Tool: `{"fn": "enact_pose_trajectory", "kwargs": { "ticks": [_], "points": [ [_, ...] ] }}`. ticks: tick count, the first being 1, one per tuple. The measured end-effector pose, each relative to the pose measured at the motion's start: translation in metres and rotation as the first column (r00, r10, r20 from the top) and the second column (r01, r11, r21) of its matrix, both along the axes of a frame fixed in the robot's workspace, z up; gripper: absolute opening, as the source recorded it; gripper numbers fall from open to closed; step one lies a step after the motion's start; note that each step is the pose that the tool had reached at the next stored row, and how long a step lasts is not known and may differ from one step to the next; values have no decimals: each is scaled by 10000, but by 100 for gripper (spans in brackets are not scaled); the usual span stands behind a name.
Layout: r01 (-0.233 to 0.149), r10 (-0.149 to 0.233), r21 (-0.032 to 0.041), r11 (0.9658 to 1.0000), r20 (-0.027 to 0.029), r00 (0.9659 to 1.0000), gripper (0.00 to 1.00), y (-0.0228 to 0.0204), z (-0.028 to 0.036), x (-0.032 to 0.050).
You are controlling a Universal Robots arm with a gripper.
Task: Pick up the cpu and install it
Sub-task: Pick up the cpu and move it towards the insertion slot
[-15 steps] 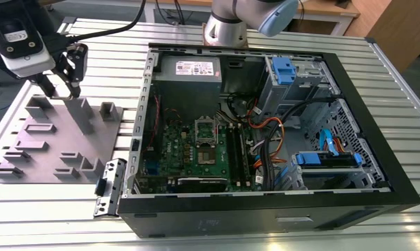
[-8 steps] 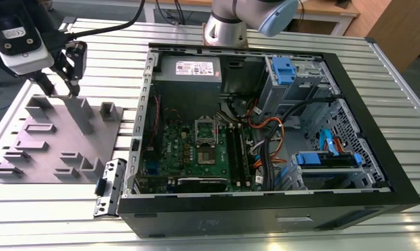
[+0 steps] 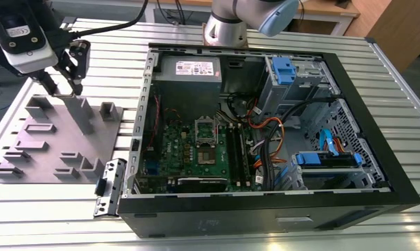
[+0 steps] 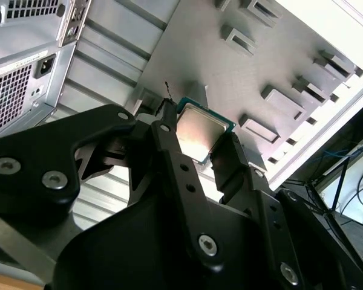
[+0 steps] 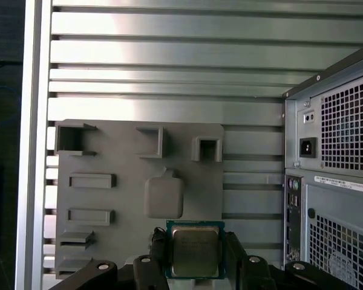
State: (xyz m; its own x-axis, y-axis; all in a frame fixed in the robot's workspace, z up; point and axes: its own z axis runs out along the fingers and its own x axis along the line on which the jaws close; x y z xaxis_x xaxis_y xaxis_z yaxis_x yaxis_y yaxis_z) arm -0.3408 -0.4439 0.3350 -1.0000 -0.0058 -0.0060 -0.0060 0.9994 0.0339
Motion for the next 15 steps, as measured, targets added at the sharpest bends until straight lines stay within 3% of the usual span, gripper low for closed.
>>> {"fn": "enact_pose_trajectory", "kwargs": {
  "ticks": [15],
  "points": [
    [23, -23, 0, 10000, -3, 10000, 47, 0, 0, 426]
  ]
}}
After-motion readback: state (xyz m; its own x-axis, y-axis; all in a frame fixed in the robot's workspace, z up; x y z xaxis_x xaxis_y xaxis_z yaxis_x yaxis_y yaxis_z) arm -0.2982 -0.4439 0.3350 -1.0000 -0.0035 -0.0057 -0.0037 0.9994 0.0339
